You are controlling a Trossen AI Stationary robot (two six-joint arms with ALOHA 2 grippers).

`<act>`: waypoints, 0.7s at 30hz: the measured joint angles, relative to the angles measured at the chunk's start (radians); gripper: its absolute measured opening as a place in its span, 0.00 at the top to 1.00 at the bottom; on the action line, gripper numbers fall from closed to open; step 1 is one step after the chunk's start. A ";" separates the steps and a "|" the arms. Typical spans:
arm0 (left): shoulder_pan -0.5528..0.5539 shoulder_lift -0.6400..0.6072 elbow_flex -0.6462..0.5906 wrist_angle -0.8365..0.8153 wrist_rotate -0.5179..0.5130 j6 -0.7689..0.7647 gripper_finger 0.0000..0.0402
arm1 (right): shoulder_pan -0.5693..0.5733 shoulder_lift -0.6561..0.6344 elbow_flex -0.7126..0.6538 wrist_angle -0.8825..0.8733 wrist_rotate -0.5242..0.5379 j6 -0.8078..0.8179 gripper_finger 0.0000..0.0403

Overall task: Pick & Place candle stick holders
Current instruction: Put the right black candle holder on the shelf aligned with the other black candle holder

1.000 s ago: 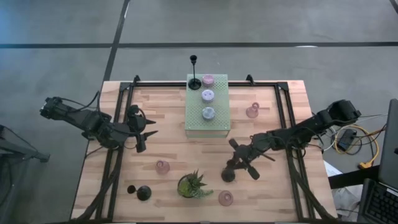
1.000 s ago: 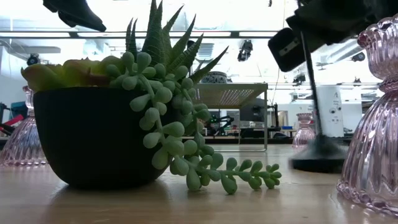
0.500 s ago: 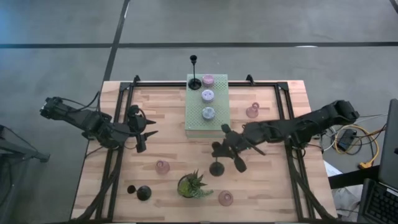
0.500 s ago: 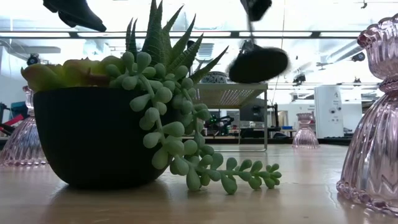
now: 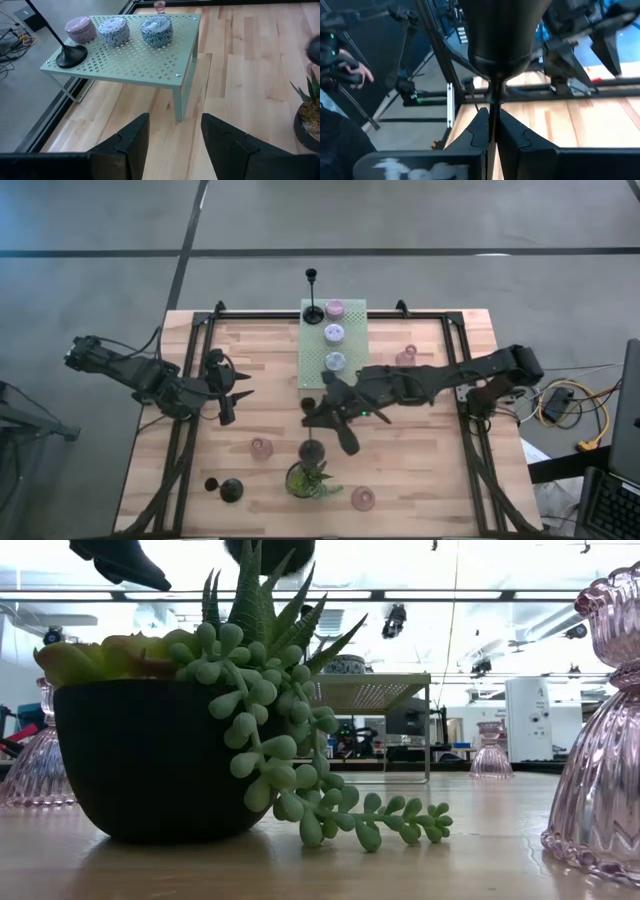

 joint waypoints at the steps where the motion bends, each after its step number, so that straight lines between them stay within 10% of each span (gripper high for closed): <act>1: 0.000 0.000 0.000 0.001 0.000 0.000 0.54 | 0.000 0.021 0.029 0.000 0.001 0.000 0.98; 12: 0.000 0.006 0.000 0.035 0.251 0.051 0.54 | -0.071 0.117 0.124 -0.004 0.082 -0.008 0.97; 21: 0.020 0.083 0.000 0.417 0.375 0.231 0.54 | -0.126 0.115 0.148 0.008 0.082 -0.041 0.97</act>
